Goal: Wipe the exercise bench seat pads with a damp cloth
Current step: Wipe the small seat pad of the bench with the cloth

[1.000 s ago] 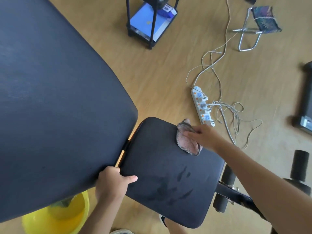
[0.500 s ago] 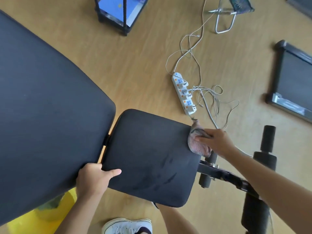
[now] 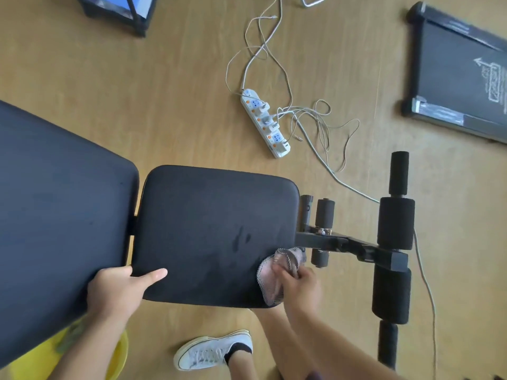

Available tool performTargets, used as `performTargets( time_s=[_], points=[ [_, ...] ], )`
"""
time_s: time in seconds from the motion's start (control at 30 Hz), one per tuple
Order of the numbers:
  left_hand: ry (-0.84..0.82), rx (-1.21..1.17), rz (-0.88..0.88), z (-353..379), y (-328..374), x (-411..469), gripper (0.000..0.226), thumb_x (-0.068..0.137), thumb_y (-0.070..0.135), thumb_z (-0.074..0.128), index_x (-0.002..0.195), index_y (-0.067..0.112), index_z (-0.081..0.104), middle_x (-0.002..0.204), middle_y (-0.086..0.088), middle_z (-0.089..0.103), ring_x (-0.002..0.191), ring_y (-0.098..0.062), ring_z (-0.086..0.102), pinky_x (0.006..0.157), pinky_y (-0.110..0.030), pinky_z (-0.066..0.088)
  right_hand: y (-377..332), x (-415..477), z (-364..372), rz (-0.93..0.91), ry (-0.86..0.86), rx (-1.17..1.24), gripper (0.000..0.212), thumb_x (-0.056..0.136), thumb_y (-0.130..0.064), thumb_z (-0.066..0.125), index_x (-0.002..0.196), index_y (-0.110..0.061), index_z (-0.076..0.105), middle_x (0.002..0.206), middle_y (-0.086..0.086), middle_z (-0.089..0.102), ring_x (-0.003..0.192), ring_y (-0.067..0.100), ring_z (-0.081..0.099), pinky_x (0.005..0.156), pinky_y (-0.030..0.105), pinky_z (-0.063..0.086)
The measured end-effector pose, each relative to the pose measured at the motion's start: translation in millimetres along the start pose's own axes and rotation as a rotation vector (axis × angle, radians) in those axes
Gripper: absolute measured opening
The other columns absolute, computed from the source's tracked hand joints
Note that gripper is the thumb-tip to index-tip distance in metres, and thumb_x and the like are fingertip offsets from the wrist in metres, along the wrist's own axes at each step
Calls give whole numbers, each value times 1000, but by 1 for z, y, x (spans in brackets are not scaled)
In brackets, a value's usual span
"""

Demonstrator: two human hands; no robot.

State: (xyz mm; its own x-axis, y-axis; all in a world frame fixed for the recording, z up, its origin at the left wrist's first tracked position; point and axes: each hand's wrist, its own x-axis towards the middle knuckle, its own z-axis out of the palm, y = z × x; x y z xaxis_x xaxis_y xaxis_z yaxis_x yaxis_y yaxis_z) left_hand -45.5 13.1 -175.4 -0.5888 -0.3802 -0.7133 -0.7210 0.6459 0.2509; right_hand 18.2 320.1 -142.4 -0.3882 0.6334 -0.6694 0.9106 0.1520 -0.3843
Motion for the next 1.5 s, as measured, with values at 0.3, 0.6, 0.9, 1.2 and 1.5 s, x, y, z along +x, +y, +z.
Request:
performTargets(
  time_s=[0.3,0.6,0.9,1.2,1.5],
  points=[
    [-19,24,-6,-4,4,-5,71,61,46,93,63,16,28,62,-7,27,59,-23,24,57,-32,23,-34,38,3,20,42,196,30,83,-37,81,75,-10,67,69,-2,68,63,14,62,63,29,49],
    [-25,27,-20,-7,10,-12,74,69,39,91,59,-10,37,93,-29,68,58,-42,46,56,-34,28,28,-96,125,801,-141,961,40,101,-48,58,86,-11,58,71,12,66,52,25,61,56,26,47],
    [-154,116,99,-17,-3,-2,36,93,37,66,72,17,46,73,-12,47,63,-26,42,62,-35,38,41,-114,183,459,-337,946,67,62,-56,94,101,-5,73,77,10,81,71,28,79,79,35,66],
    [-141,44,98,-16,-6,-5,46,97,26,62,58,7,46,54,-6,49,56,-29,44,54,-34,33,-14,-134,191,708,-431,862,36,90,-25,80,90,10,71,86,27,78,85,39,76,66,34,56],
    [-152,-16,116,-21,-22,-23,29,100,26,52,107,3,69,109,-19,71,100,-36,61,85,-36,46,24,-96,122,479,-332,472,93,48,-70,89,110,-4,65,106,7,75,81,21,67,83,36,56]
  ],
)
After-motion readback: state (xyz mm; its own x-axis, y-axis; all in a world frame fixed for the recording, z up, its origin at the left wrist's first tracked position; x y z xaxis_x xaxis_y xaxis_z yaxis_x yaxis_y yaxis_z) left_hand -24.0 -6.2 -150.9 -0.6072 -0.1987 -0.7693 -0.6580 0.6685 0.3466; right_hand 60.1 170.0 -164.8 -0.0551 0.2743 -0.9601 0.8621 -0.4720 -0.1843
